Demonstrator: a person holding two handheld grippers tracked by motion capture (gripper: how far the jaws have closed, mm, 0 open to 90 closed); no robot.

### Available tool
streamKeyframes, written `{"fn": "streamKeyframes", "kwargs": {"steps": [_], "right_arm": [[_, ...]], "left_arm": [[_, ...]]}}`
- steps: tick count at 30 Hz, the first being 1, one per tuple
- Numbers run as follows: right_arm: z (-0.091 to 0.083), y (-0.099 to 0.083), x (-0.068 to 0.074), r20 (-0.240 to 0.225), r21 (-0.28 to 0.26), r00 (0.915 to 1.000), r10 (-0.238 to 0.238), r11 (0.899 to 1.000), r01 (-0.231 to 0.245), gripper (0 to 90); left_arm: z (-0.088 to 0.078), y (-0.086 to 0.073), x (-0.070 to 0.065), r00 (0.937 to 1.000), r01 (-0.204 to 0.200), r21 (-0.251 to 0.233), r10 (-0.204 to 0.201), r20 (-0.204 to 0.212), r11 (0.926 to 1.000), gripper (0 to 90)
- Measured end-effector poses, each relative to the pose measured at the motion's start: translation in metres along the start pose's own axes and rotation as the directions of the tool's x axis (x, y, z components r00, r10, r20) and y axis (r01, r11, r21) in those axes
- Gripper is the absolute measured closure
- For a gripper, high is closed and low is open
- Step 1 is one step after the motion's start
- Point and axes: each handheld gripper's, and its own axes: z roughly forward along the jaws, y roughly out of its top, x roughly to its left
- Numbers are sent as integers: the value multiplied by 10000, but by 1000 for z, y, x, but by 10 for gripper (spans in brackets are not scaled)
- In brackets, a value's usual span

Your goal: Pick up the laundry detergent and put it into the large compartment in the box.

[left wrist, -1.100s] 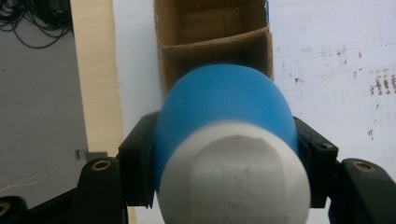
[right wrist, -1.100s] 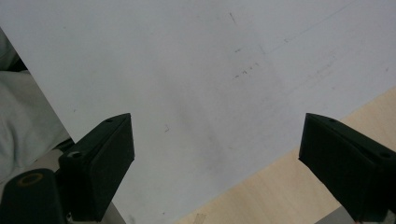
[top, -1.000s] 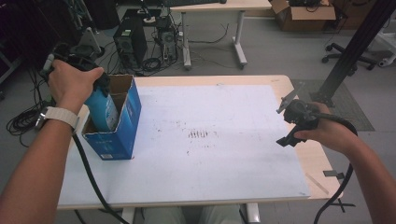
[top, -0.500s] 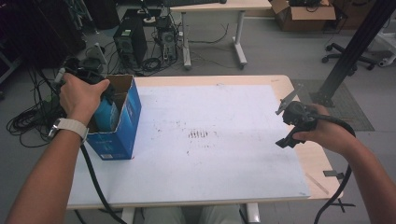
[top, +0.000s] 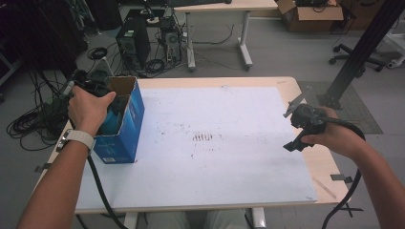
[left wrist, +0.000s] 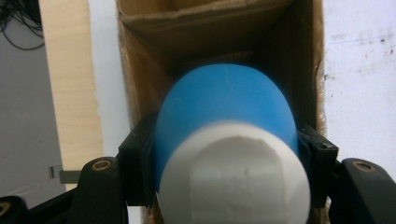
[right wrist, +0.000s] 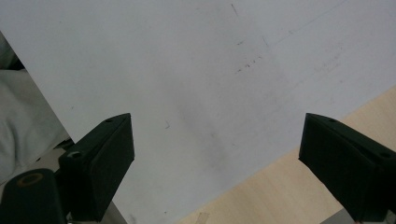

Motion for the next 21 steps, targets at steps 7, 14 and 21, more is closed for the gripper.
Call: {"fn": "streamKeyframes", "kwargs": {"steps": [7, 14, 21], "right_arm": [[2, 1, 0, -33, 57, 10000, -11, 10000, 12, 103], [3, 1, 0, -45, 72, 10000, 12, 10000, -12, 103], [2, 1, 0, -35, 69, 10000, 36, 10000, -35, 103]], "left_arm": [[10, -3, 0, 10000, -22, 98, 22, -23, 9999, 375], [20, -6, -1, 9998, -211, 250, 211, -10, 9995, 375], [26, -6, -2, 9997, -238, 293, 235, 89, 9993, 374]]}}
